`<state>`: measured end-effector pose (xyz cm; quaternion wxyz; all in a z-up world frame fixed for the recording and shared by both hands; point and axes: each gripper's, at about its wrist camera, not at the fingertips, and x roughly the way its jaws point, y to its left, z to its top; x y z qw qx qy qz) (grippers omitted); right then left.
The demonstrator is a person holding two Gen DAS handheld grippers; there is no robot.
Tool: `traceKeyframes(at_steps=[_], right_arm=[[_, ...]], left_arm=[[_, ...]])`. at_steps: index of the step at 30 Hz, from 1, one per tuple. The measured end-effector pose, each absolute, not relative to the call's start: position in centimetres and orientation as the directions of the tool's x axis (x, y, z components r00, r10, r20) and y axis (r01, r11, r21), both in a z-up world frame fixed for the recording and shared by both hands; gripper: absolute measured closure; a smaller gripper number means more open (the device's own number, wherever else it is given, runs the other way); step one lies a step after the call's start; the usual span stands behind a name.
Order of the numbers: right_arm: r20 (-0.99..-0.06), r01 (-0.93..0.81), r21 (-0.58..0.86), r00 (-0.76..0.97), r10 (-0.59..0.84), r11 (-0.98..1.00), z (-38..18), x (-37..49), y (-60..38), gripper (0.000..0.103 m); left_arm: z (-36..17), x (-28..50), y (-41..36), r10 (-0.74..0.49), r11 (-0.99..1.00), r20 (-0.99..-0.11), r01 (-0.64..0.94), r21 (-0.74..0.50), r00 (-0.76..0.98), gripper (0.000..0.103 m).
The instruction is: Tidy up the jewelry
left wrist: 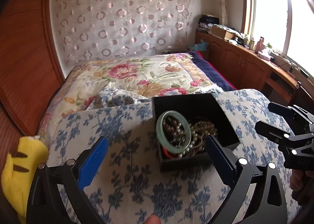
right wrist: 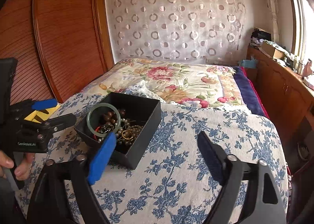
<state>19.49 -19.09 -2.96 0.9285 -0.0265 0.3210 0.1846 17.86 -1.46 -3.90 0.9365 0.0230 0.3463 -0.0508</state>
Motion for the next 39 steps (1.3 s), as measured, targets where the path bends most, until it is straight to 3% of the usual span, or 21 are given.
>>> traceKeyframes(at_steps=[4,11,28,39], right_arm=[[-0.596,-0.355,0.065,0.736,0.322,0.933,-2.7,18.4,-18.7,0.003],[-0.577,-0.347,0.059,0.753,0.316,0.936,-1.8,16.0,-18.3,0.003],[-0.406,-0.334,0.045,0.855,0.323,0.941,5.0,7.8,-19.3,0.003],[-0.377,-0.317,0.042,0.873,0.309,0.948,6.0,6.1,-20.0,0.003]], left_arm=[[-3.7,15.8,-0.7,-0.061,0.996,-0.642,0.089,0.012,0.764,0.008],[-2.1,12.0,-0.2,-0.042,0.997,-0.606,0.07,0.023,0.794,0.008],[3.4,5.2,-0.2,-0.03,0.998,-0.501,0.052,0.03,0.865,0.008],[4.6,3.2,0.2,-0.021,0.999,-0.466,0.035,0.021,0.885,0.008]])
